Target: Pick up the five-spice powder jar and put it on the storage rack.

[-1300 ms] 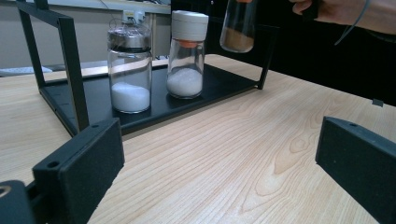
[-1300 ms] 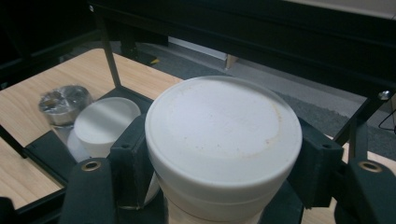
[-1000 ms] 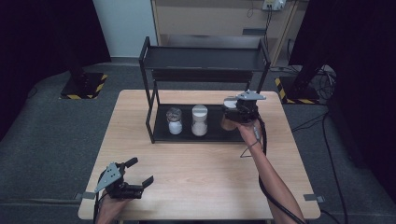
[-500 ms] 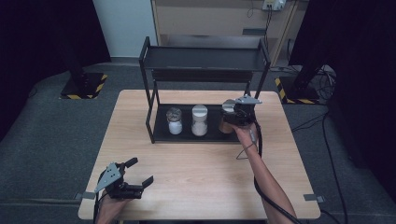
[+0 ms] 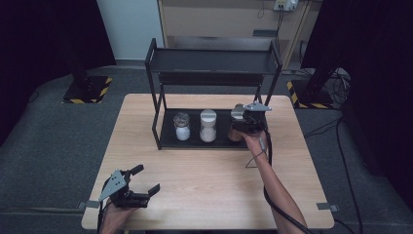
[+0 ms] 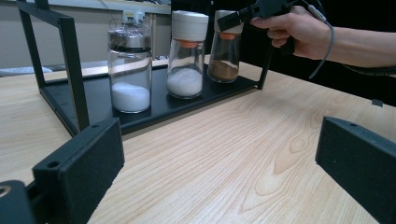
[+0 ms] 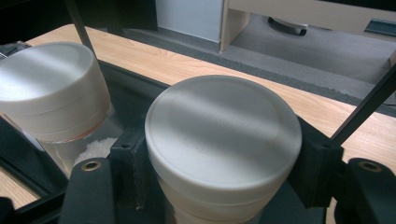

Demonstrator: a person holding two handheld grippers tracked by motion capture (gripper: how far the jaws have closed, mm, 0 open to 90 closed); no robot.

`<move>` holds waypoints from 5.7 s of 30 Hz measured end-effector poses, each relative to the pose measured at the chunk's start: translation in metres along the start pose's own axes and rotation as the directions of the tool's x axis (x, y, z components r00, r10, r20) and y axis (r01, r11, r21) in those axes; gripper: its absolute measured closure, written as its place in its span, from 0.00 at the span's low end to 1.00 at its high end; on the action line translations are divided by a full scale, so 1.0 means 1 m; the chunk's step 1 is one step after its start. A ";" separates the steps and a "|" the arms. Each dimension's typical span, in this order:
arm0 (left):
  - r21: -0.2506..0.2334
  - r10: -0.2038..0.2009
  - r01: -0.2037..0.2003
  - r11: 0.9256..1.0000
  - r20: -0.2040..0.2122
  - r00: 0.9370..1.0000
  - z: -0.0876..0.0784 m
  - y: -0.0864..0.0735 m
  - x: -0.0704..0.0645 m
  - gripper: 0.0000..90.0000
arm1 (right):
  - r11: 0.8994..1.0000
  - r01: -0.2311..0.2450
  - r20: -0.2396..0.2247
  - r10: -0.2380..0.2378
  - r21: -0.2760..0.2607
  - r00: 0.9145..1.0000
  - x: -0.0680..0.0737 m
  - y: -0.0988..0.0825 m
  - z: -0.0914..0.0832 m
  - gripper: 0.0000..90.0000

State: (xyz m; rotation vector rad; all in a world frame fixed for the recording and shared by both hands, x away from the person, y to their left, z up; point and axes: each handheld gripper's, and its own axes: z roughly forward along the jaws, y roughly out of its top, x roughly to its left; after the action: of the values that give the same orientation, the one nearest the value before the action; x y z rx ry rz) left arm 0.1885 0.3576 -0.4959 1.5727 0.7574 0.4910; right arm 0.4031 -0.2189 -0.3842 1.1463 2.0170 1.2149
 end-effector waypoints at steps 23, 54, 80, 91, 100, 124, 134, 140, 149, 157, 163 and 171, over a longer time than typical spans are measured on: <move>0.000 0.002 -0.002 1.000 0.000 1.000 0.000 0.000 -0.001 0.00 | 1.000 -0.014 -0.004 0.014 -0.010 1.000 -0.001 -0.011 0.003 0.37; -0.002 0.000 0.000 1.000 0.000 1.000 0.000 0.000 -0.001 0.00 | 0.991 0.042 -0.060 -0.049 -0.125 0.997 -0.003 0.006 -0.030 0.13; -0.001 -0.022 0.022 1.000 -0.011 1.000 -0.001 0.000 -0.001 0.00 | 0.960 0.098 -0.319 -0.182 -0.263 0.930 -0.012 0.020 -0.126 0.12; 0.000 -0.018 0.018 1.000 -0.005 1.000 -0.001 -0.001 -0.001 0.00 | 0.953 0.101 -0.337 -0.200 -0.287 0.920 -0.015 -0.003 -0.155 0.12; -0.003 -0.018 0.018 1.000 -0.006 1.000 -0.002 -0.001 -0.001 0.00 | 0.951 0.101 -0.337 -0.202 -0.293 0.920 -0.014 -0.018 -0.175 0.12; -0.006 -0.019 0.018 1.000 -0.020 1.000 -0.006 -0.002 -0.003 0.00 | 0.955 0.030 -0.259 -0.110 -0.294 0.960 -0.033 -0.088 -0.230 0.11; -0.010 -0.020 0.019 1.000 -0.023 1.000 -0.007 -0.002 -0.004 0.00 | 0.960 0.005 -0.202 -0.064 -0.282 0.977 -0.037 -0.118 -0.237 0.11; -0.010 -0.018 0.017 1.000 -0.023 1.000 -0.007 -0.002 -0.004 0.00 | 0.963 -0.004 -0.169 -0.043 -0.269 0.985 -0.039 -0.139 -0.236 0.11; -0.013 -0.016 0.016 1.000 -0.025 1.000 -0.007 -0.003 -0.004 0.00 | 0.967 -0.010 -0.144 -0.027 -0.254 0.989 -0.041 -0.163 -0.233 0.11; -0.015 -0.016 0.015 1.000 -0.022 1.000 -0.007 -0.003 -0.004 0.00 | 0.969 -0.025 -0.140 -0.010 -0.247 0.990 -0.043 -0.176 -0.227 0.11; -0.018 -0.013 0.012 1.000 -0.016 1.000 -0.007 -0.003 -0.004 0.00 | 0.972 -0.020 -0.151 -0.015 -0.233 0.988 -0.045 -0.180 -0.223 0.11; -0.019 -0.010 0.010 1.000 -0.015 1.000 -0.008 -0.003 -0.004 0.00 | 0.973 -0.021 -0.162 -0.016 -0.230 0.987 -0.047 -0.181 -0.222 0.11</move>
State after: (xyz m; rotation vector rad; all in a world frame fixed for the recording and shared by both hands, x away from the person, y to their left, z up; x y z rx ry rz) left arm 0.1798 0.3602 -0.4974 1.5480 0.7697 0.5018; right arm 0.1855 -0.4024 -0.4408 0.9644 1.9258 1.5426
